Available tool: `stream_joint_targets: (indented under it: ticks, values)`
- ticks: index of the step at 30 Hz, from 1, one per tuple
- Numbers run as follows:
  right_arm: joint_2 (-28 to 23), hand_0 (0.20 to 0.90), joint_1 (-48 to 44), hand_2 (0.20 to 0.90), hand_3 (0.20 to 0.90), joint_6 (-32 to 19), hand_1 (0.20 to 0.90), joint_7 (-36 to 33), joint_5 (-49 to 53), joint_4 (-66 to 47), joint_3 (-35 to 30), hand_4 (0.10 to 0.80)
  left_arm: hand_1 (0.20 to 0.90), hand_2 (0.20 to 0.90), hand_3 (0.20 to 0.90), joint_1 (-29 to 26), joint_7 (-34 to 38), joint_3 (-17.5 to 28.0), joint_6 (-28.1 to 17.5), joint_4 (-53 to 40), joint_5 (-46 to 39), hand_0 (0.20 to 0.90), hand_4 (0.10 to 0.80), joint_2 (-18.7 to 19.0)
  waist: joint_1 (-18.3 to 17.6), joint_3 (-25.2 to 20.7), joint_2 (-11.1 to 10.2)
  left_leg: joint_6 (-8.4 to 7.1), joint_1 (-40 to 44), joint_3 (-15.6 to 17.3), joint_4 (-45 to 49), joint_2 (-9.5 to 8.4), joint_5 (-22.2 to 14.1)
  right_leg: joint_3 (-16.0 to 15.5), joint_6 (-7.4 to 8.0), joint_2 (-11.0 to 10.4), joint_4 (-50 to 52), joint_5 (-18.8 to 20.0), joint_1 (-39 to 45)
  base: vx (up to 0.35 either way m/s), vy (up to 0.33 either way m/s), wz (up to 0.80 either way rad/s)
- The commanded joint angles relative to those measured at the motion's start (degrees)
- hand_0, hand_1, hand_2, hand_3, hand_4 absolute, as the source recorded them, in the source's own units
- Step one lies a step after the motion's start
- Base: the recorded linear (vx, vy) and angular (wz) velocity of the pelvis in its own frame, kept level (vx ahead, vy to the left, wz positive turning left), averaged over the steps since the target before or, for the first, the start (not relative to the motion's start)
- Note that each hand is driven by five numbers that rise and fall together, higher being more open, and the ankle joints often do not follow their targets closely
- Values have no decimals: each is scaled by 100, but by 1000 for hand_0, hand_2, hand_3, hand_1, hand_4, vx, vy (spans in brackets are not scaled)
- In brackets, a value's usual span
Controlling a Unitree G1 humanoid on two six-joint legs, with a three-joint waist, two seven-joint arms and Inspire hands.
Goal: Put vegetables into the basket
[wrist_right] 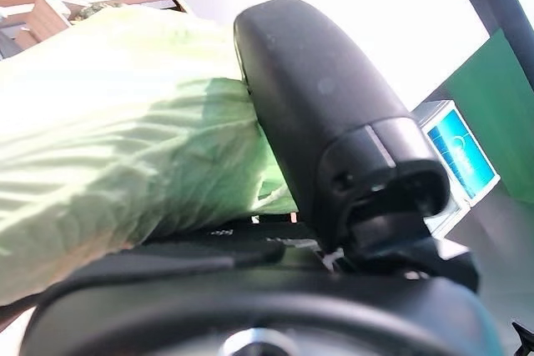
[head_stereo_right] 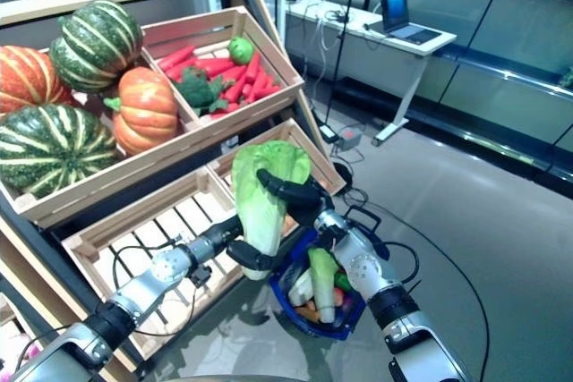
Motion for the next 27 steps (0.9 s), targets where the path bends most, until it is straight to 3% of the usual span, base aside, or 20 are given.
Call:
stream_joint_targets:
  ticks: [1, 15, 21, 27]
  values:
    - [235, 300, -1391, 300, 300, -409, 300, 132, 198, -580, -624, 400, 900, 900, 900, -263, 48, -377, -418, -282, 371, 900, 800, -21, 25, -140, -32, 72, 5, -203, 7, -44, -505, 305, -51, -150, 65, 136, -176, 0, 0, 0]
    - [-807, 300, -1121, 300, 300, -598, 300, -433, 50, 24, -1408, 400, 900, 900, 900, 233, 501, 735, -231, 238, 109, 900, 800, 356, -5, -112, -33, 24, 23, -118, 7, 37, -458, 349, -72, -115, 65, 167, -195, 0, 0, 0]
    - [-1162, 300, -884, 300, 300, -693, 300, -591, 27, 110, -1779, 400, 900, 900, 900, 813, 603, 1013, -180, 619, 377, 900, 800, 650, -9, -78, 8, -5, 10, -56, 7, 67, -429, 340, -63, -129, 68, 178, -228, 14, -4, -4]
    - [-1376, 300, -780, 300, 300, -1123, 300, -977, -75, 455, -2056, 400, 900, 900, 900, 1142, 803, 1505, -245, 824, 82, 900, 800, 795, 36, 98, 53, -16, -4, 15, 105, 112, -369, 290, -75, -212, 309, 110, -320, 16, 0, -5]
